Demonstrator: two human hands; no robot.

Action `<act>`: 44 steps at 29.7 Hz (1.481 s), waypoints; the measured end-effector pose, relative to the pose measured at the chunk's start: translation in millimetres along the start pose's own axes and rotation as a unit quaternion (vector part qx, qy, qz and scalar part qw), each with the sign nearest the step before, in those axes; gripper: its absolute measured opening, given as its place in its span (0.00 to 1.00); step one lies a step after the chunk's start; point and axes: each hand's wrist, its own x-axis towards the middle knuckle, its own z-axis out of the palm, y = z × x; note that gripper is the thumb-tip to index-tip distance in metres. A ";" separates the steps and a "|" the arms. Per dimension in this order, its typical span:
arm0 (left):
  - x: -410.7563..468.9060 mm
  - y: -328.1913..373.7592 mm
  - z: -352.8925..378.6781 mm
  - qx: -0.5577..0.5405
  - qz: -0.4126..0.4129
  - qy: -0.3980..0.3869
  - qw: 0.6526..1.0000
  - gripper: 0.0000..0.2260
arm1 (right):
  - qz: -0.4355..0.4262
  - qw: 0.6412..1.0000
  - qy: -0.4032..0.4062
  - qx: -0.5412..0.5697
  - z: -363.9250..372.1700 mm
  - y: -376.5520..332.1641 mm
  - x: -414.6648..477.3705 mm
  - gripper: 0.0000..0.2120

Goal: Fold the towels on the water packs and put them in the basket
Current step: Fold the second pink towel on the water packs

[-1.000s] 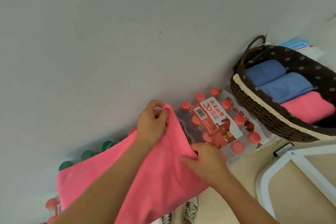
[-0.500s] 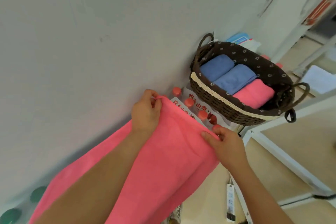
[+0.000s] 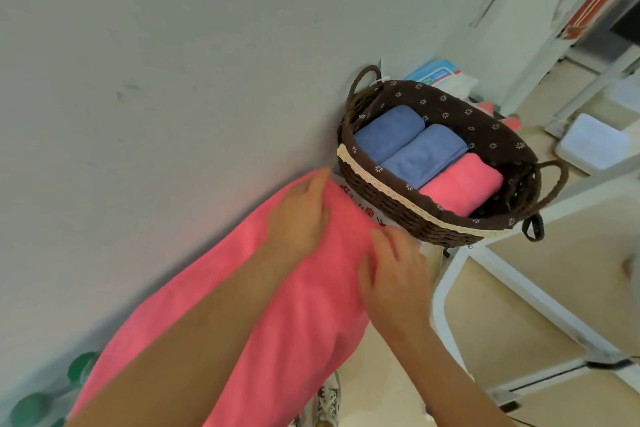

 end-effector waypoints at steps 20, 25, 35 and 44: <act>-173.4 -39.0 -56.6 0.053 -0.135 0.124 0.982 0.15 | -0.152 0.963 -0.223 0.006 -11.8 -59.2 2.1 0.37; -270.1 -74.7 -90.3 0.063 -0.326 0.168 0.928 0.07 | -0.307 0.918 -0.243 0.062 -0.6 -147.8 -37.9 0.26; -393.5 -87.5 -81.0 0.010 -0.410 0.111 0.905 0.08 | -0.427 0.814 -0.365 0.150 29.2 -246.2 -121.5 0.20; -397.9 -99.0 -72.2 0.037 -0.343 0.118 0.931 0.08 | -0.494 0.795 -0.304 0.179 36.7 -256.1 -139.0 0.04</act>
